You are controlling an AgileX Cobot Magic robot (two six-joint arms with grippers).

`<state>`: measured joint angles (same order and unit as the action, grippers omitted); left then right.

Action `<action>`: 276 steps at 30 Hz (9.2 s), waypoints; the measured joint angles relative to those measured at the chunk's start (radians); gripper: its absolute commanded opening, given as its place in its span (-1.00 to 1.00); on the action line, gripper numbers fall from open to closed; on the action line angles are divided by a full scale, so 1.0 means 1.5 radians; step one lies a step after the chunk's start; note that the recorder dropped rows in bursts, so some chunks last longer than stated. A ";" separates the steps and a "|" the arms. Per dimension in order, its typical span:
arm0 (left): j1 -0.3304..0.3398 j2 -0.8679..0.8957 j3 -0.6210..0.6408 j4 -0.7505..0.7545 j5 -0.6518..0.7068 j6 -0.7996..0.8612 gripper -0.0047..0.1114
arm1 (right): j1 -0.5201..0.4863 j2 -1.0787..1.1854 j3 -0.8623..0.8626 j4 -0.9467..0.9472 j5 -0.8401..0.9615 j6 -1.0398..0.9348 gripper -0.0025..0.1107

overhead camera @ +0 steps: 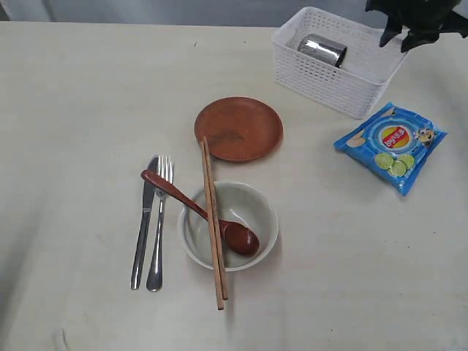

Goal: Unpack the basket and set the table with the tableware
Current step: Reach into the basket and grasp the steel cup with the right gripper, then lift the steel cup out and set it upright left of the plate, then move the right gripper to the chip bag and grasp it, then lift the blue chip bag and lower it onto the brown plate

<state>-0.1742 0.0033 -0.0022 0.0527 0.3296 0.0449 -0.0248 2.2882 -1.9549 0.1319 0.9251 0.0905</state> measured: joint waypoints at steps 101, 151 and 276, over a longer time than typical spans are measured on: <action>0.000 0.000 0.000 0.000 0.000 0.000 -0.92 | 0.566 -0.121 -0.052 -0.042 0.155 -0.380 -0.96; 0.000 0.000 0.000 0.000 0.000 0.000 -0.92 | 0.583 0.047 -0.082 -0.156 0.107 -0.358 -0.35; 0.000 0.000 0.000 0.000 0.000 0.000 -0.92 | 0.222 -0.435 0.632 0.328 -0.231 -0.281 -0.96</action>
<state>-0.1742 0.0033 -0.0022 0.0527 0.3296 0.0449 0.3086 1.6357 -1.0076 0.6243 0.5780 -0.3308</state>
